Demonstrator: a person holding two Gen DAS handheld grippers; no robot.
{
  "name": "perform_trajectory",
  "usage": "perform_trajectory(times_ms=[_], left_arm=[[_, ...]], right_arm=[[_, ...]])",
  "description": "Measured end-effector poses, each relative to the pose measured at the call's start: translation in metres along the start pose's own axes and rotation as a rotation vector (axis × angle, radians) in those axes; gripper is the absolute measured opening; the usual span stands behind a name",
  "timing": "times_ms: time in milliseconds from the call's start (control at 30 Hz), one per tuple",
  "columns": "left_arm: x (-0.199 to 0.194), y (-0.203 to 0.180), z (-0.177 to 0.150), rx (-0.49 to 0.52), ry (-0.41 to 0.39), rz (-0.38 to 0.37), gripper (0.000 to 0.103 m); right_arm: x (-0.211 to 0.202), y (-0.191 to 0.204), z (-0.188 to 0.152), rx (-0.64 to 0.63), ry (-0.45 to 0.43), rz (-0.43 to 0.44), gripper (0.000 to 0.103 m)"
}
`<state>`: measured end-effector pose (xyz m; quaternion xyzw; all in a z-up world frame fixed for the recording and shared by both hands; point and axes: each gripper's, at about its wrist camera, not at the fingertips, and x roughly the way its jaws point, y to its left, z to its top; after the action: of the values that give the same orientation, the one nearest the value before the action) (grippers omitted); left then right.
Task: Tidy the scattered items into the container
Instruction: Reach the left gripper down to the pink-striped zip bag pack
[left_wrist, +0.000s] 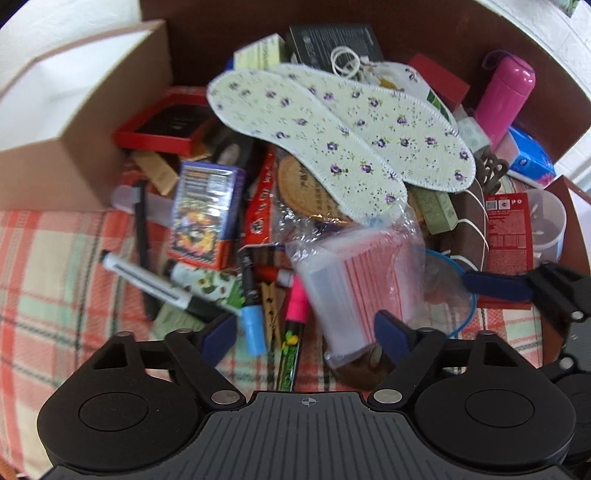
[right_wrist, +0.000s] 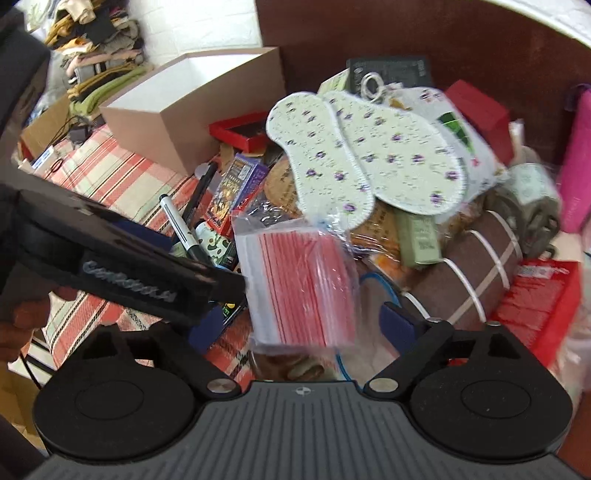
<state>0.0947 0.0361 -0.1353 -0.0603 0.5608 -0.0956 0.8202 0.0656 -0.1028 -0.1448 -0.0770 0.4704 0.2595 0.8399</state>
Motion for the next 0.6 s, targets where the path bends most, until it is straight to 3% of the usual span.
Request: perform_trajectory(times_ms=[200,400,500,533,600], left_arm=[[0.027,0.009,0.013,0.009,0.052,-0.104,0.074],[0.044,0.013,0.022,0.024,0.102,-0.212,0.061],[0.050,0.013,0.024,0.047,0.114,-0.219,0.057],[0.052,0.014,0.024,0.050,0.117,-0.227,0.057],[0.056,0.017,0.025,0.044,0.122,-0.249,0.069]], right_arm=[[0.033,-0.006,0.004,-0.004,0.031,0.007,0.073],[0.046,-0.003,0.002,-0.029,0.021,0.002,0.071],[0.050,0.000,0.002,-0.048,0.020,0.003,0.070],[0.051,0.000,0.003,-0.049,0.018,0.006,0.067],[0.051,0.000,0.003,-0.045,0.016,0.003,0.063]])
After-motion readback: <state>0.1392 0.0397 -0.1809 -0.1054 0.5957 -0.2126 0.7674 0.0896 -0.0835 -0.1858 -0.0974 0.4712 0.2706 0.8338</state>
